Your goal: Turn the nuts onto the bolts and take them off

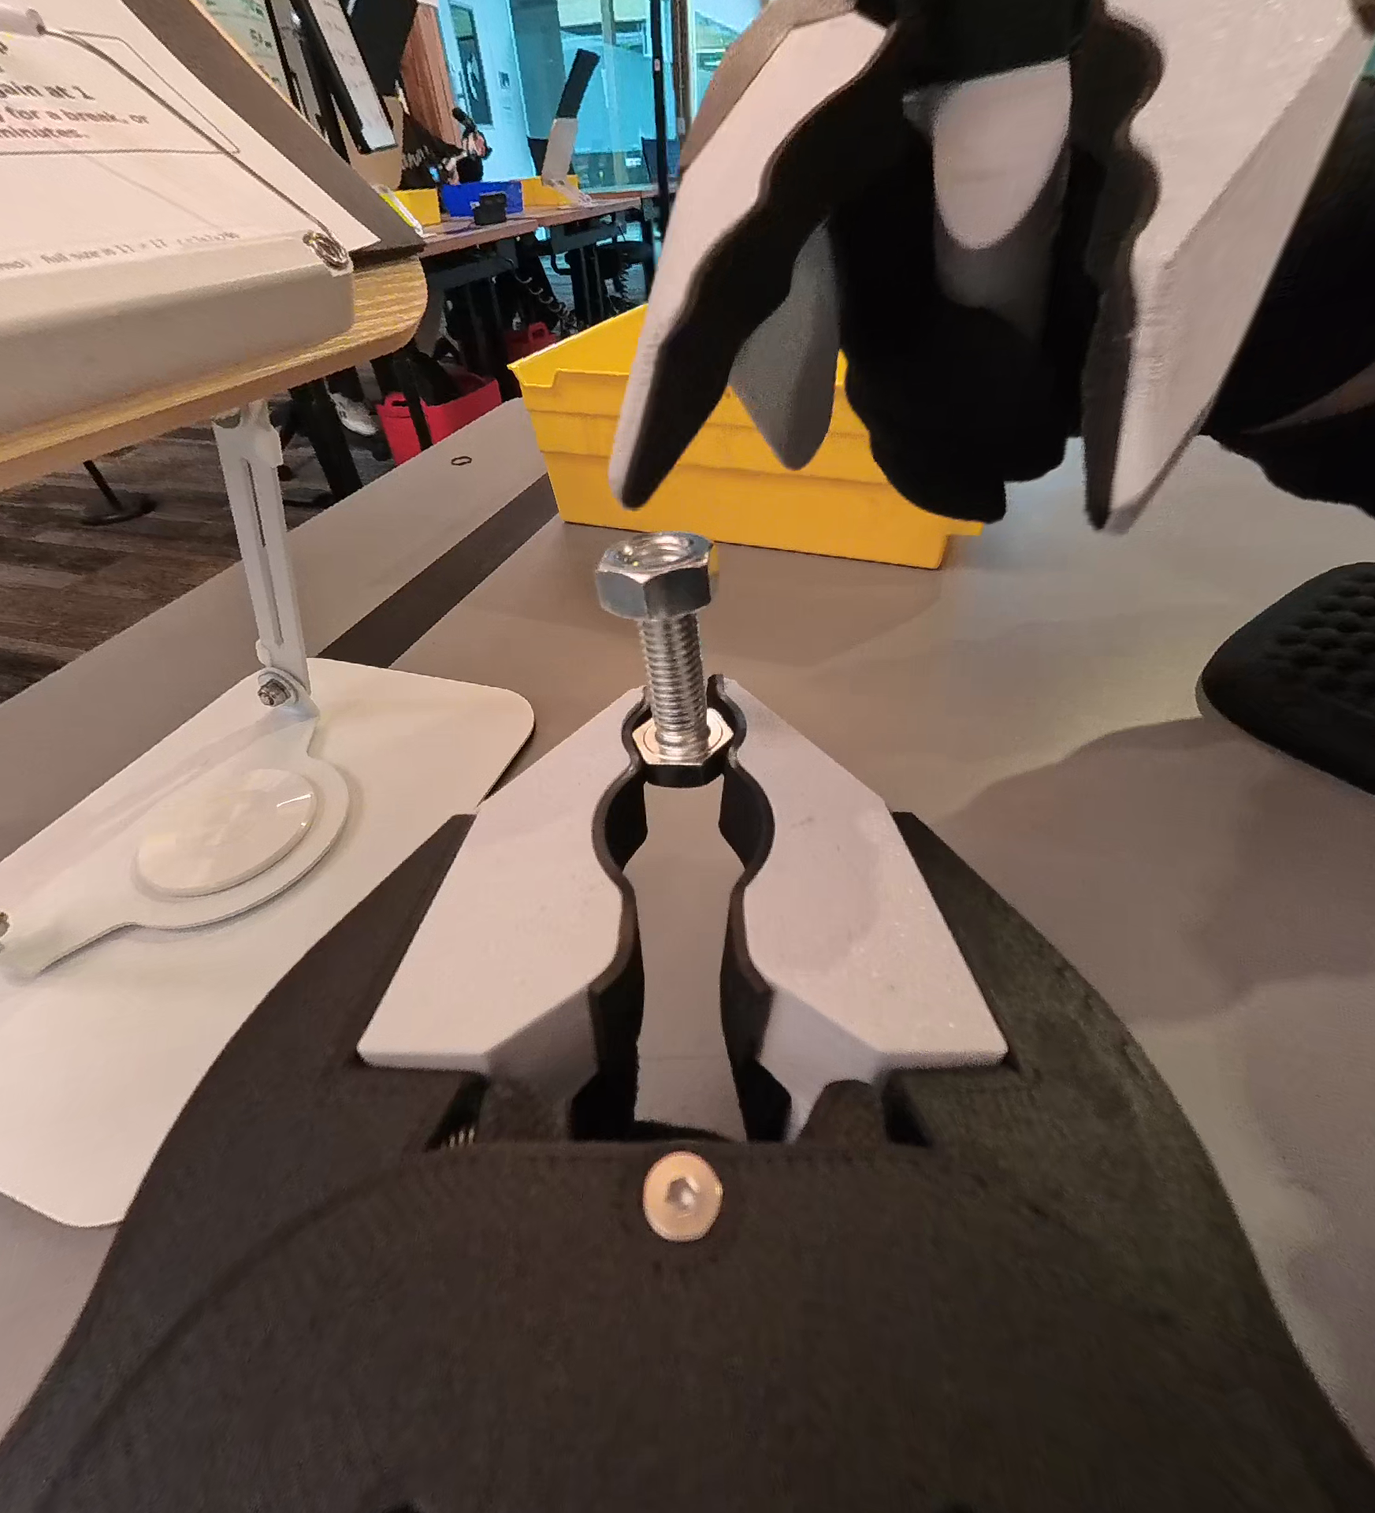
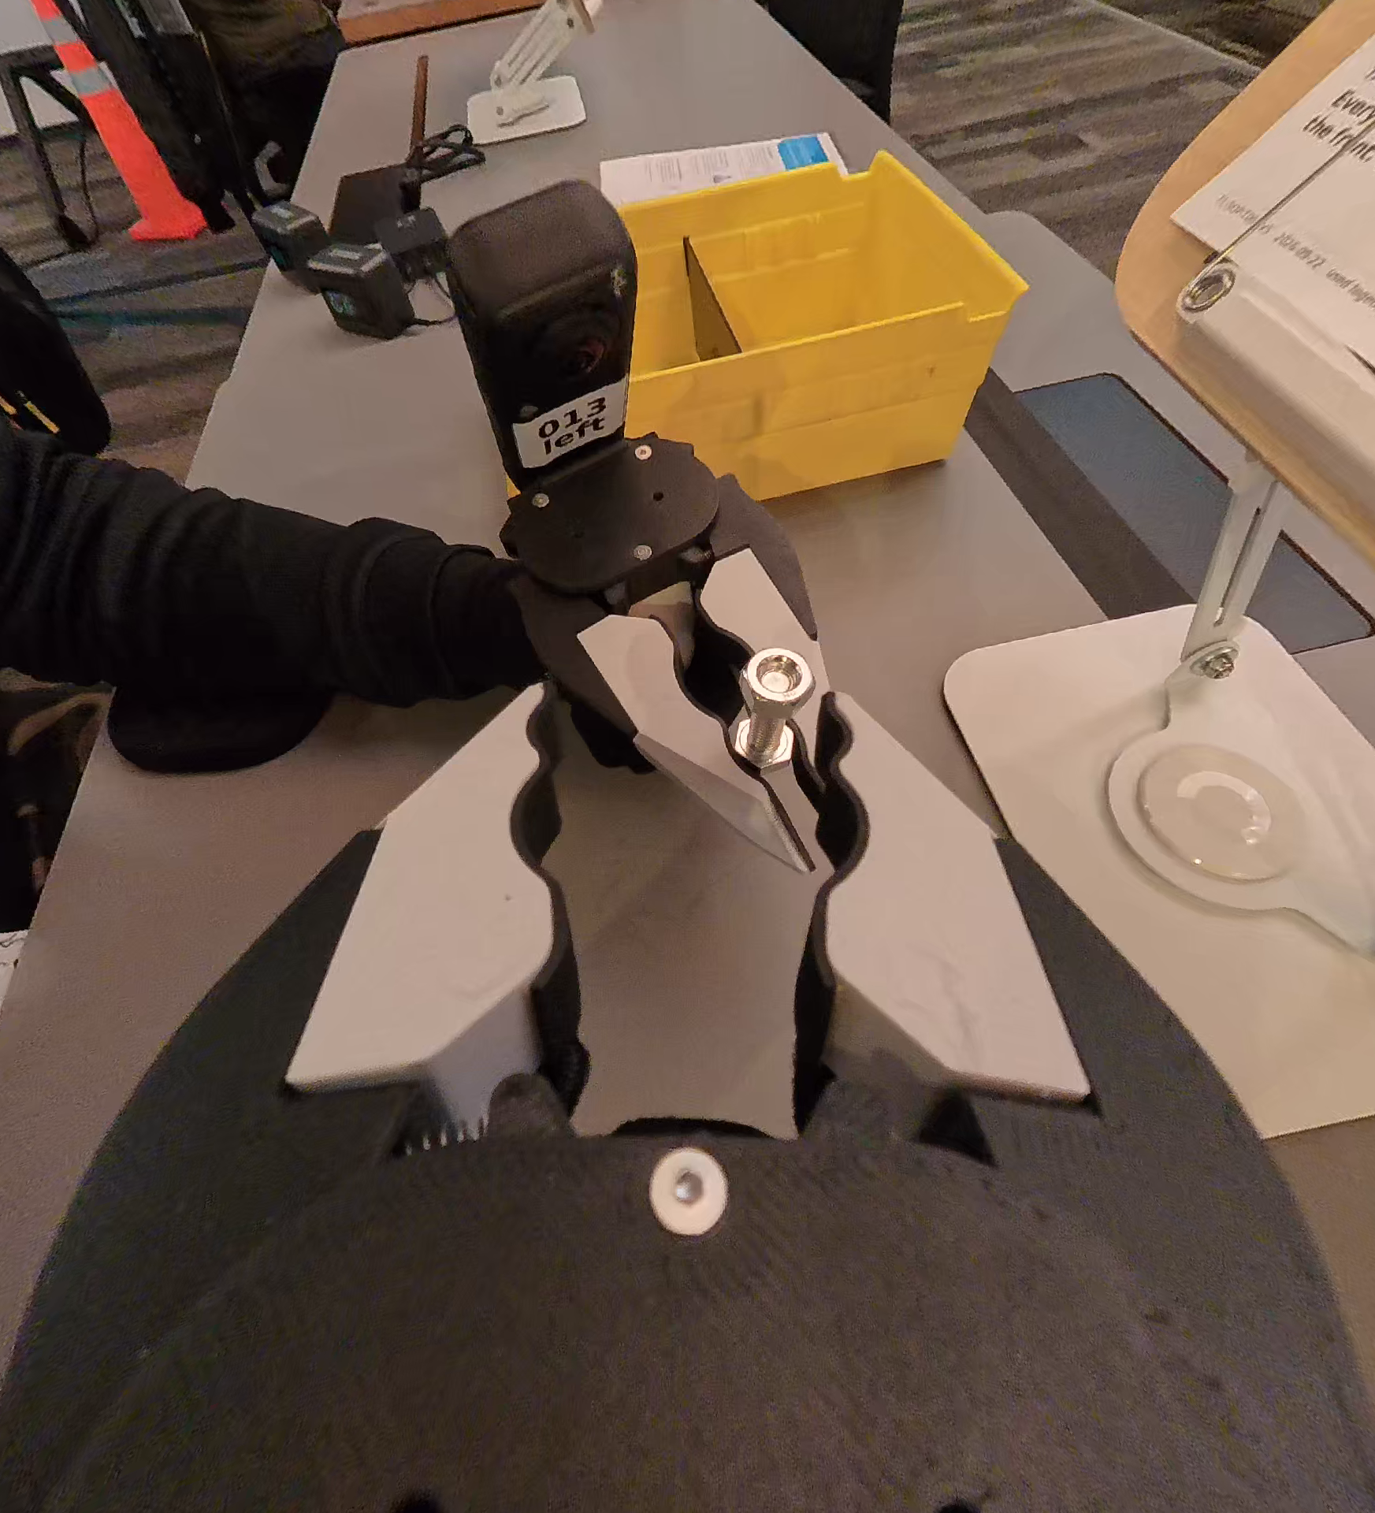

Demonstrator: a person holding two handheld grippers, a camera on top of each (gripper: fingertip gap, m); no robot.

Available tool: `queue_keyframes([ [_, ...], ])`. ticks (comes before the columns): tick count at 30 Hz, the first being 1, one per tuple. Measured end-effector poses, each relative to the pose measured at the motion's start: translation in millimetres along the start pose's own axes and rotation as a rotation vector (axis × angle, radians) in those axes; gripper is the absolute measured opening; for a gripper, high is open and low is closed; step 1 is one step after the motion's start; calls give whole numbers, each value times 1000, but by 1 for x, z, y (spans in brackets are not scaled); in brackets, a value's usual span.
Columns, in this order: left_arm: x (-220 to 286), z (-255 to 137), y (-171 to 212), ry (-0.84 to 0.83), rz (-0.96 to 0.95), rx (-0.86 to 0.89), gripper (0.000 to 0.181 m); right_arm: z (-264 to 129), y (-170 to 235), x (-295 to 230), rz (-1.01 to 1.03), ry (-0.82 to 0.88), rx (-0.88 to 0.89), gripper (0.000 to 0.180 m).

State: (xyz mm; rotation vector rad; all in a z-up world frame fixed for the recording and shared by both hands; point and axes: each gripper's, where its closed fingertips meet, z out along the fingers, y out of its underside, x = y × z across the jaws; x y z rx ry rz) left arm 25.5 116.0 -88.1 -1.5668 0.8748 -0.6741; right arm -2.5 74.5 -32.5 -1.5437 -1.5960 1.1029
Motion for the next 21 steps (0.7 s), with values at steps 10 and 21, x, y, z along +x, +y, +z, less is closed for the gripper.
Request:
queue_keyframes([
  [10,0,0,0,-1,-1,0,11,0,2,-5,-9,-24,1,51],
  [21,0,-1,0,-1,-1,0,11,6,5,-8,-19,-40,-4,51],
])
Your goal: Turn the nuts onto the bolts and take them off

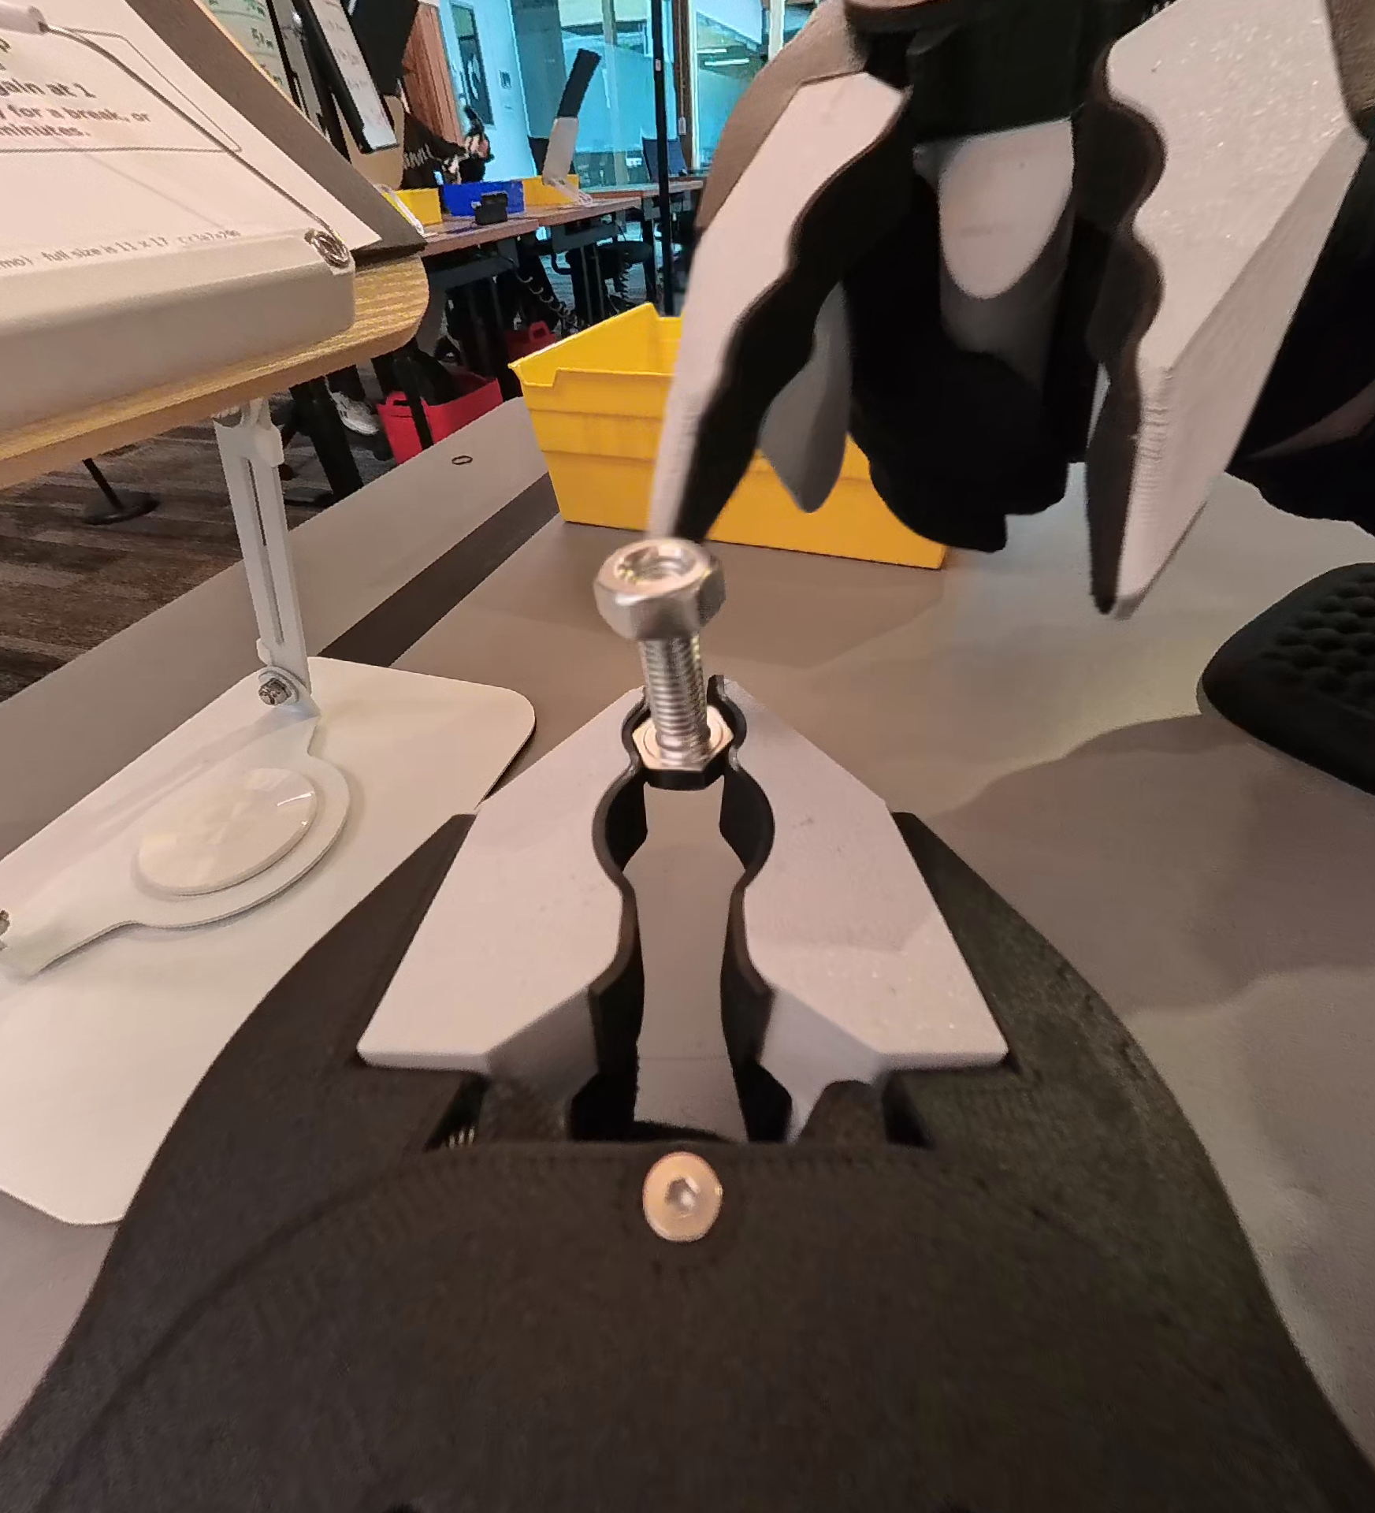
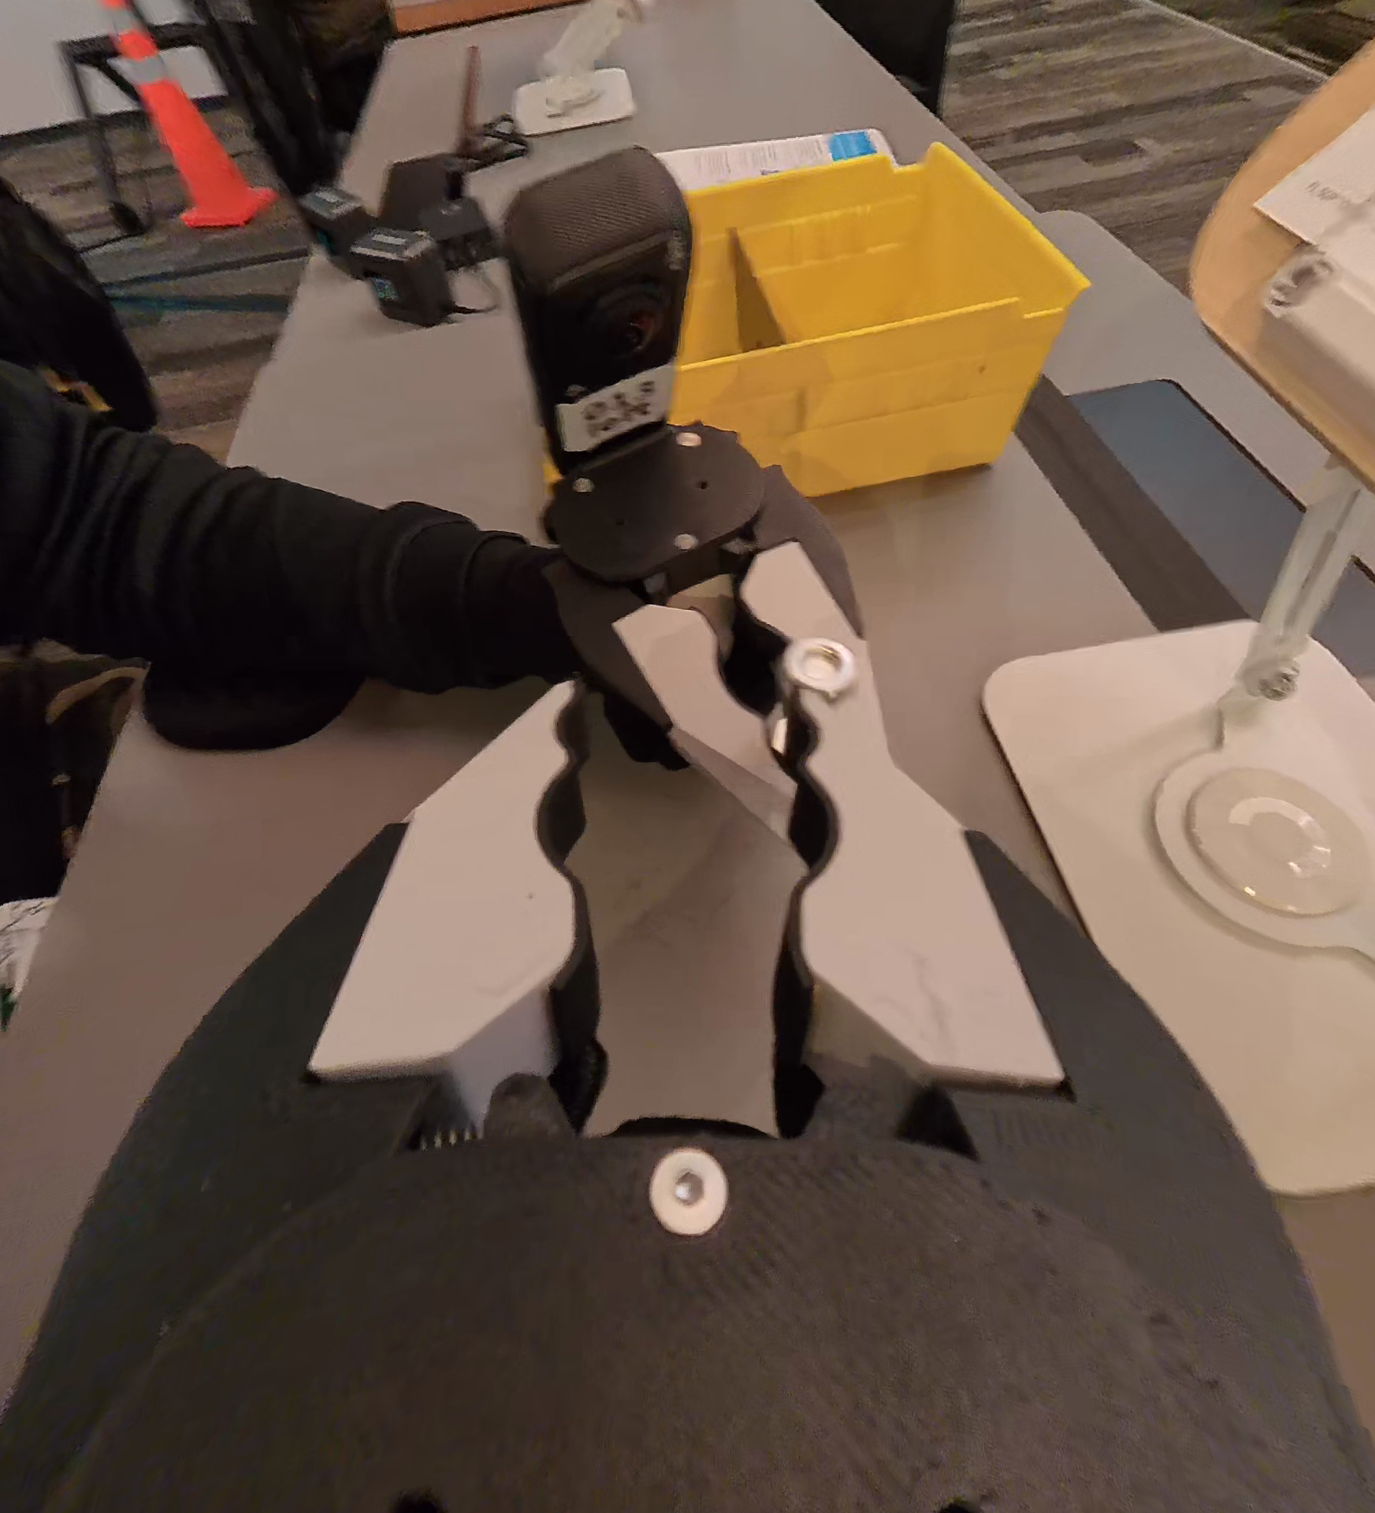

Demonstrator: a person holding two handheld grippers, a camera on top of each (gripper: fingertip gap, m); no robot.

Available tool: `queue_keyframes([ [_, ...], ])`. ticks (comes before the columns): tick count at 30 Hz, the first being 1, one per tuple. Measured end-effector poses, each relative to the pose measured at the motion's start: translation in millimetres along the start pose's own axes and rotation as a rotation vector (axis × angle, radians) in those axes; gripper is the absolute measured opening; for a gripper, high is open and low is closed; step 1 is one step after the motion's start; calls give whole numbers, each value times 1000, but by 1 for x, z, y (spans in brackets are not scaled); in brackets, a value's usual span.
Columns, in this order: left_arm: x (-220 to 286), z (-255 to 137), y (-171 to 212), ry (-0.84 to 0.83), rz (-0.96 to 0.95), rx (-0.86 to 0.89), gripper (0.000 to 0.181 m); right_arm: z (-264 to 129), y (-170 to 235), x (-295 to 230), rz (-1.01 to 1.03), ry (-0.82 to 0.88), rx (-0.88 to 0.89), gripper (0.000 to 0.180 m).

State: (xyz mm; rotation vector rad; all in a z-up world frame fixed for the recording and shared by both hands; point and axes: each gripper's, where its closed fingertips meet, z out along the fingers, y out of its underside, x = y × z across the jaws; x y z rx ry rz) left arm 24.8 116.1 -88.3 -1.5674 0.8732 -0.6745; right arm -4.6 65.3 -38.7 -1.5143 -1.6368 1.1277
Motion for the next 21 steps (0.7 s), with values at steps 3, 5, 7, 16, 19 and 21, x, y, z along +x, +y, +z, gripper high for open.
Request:
queue_keyframes([
  [3,-1,-1,0,-2,-1,0,11,-3,-2,-3,4,-24,6,37],
  [5,0,0,0,1,-2,0,11,-4,-2,4,-1,16,8,42],
  [7,0,0,0,2,-1,0,11,-3,-5,9,7,34,22,53],
  [16,-1,-1,0,-1,-4,1,10,-3,-3,-3,-1,-32,12,32],
  [19,-1,0,1,1,-3,0,11,-6,-4,6,-2,20,12,41],
  [21,0,0,1,2,-1,-2,11,-5,-5,11,8,34,21,50],
])
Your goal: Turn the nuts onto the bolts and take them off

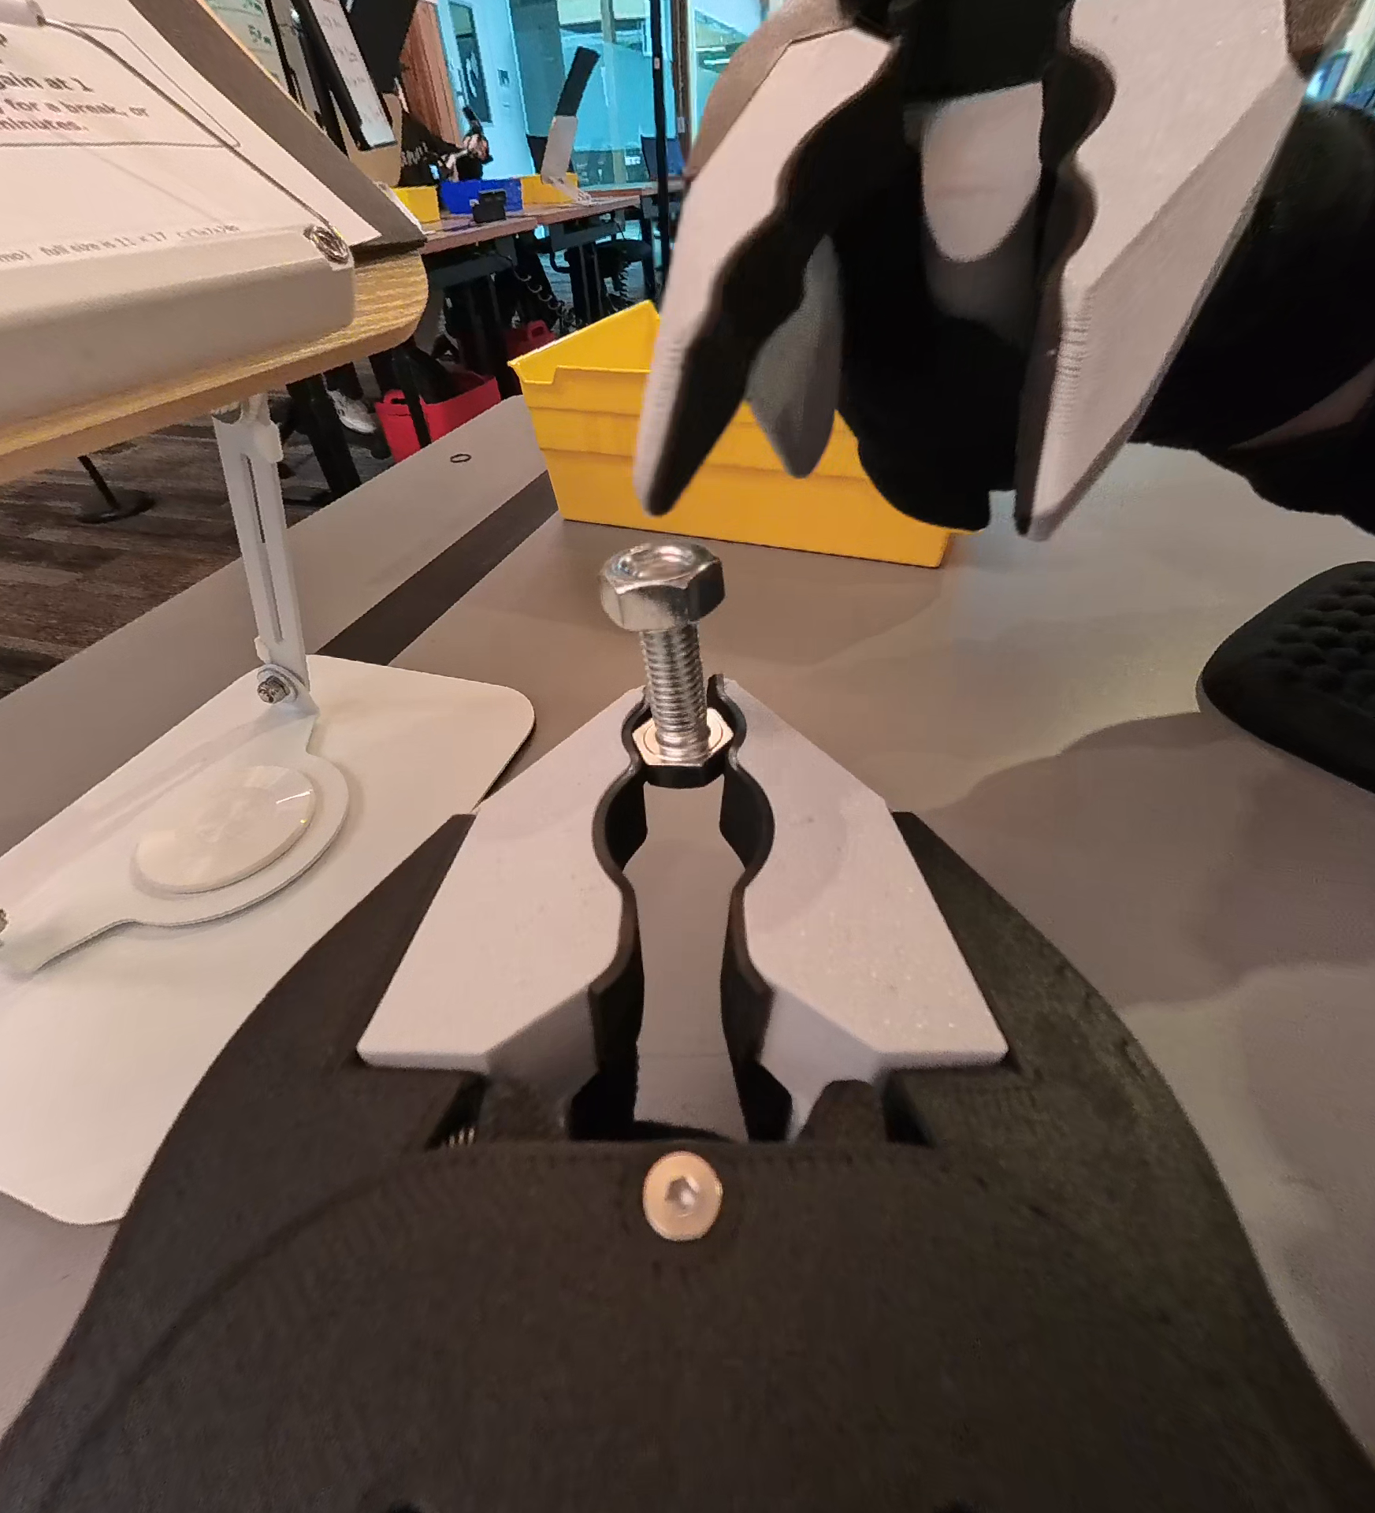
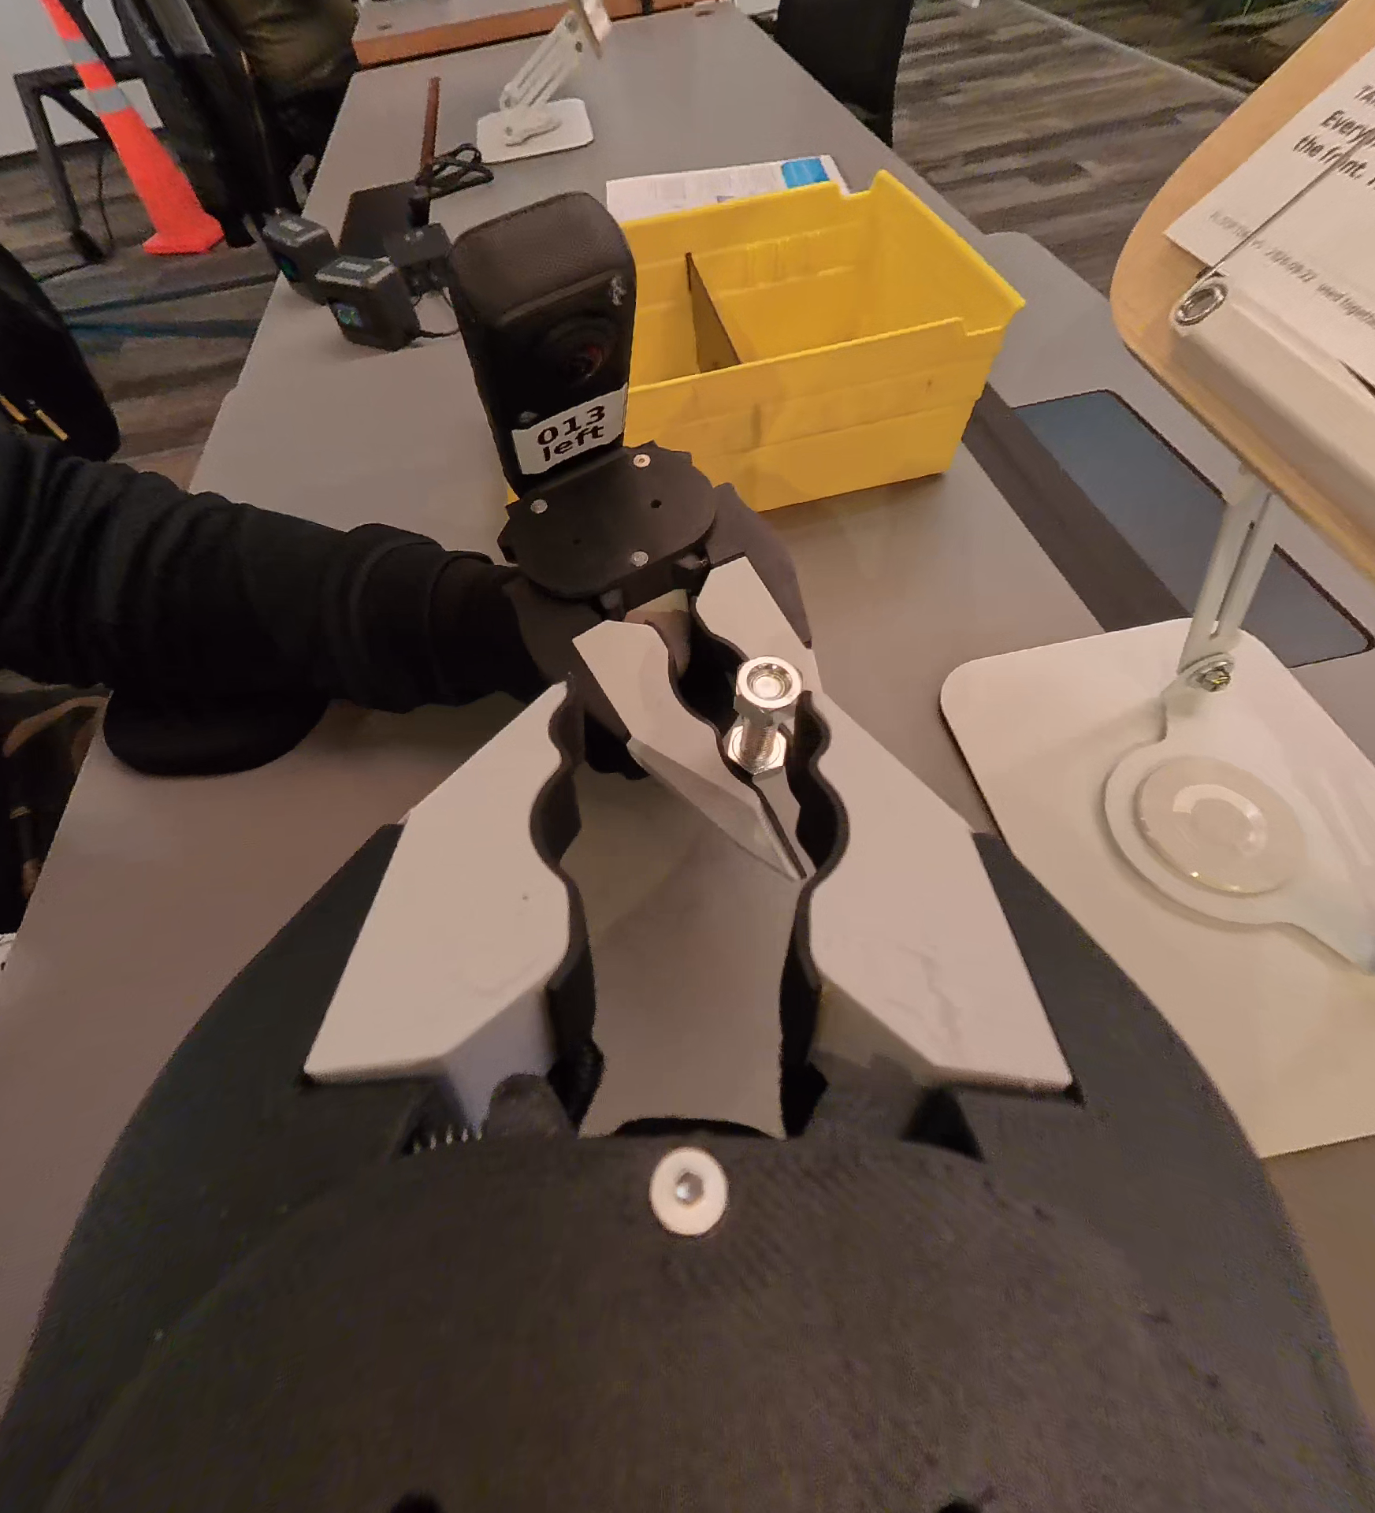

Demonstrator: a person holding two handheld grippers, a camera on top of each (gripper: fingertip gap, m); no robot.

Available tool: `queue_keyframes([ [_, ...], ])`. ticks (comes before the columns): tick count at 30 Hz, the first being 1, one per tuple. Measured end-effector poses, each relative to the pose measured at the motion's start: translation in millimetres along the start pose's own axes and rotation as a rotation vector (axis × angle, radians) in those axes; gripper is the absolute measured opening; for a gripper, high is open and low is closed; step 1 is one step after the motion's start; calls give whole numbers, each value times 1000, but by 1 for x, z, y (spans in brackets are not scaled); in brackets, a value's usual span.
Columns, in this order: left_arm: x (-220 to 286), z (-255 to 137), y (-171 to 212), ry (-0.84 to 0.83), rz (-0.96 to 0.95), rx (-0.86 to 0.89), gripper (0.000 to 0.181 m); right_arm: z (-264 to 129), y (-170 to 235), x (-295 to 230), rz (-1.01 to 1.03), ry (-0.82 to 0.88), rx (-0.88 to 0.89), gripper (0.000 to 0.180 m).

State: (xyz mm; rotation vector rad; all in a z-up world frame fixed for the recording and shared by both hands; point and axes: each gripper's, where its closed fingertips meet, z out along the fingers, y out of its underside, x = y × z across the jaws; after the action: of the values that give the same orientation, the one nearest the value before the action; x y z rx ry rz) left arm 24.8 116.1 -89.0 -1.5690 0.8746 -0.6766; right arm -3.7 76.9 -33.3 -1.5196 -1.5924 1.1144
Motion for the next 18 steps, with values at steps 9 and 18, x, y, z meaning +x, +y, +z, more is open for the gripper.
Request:
queue_keyframes([
  [9,-1,0,0,-2,-2,0,11,1,4,-11,-12,-53,-21,34],
  [18,0,0,0,-1,0,-1,10,5,6,-10,-16,-54,-34,39],
])
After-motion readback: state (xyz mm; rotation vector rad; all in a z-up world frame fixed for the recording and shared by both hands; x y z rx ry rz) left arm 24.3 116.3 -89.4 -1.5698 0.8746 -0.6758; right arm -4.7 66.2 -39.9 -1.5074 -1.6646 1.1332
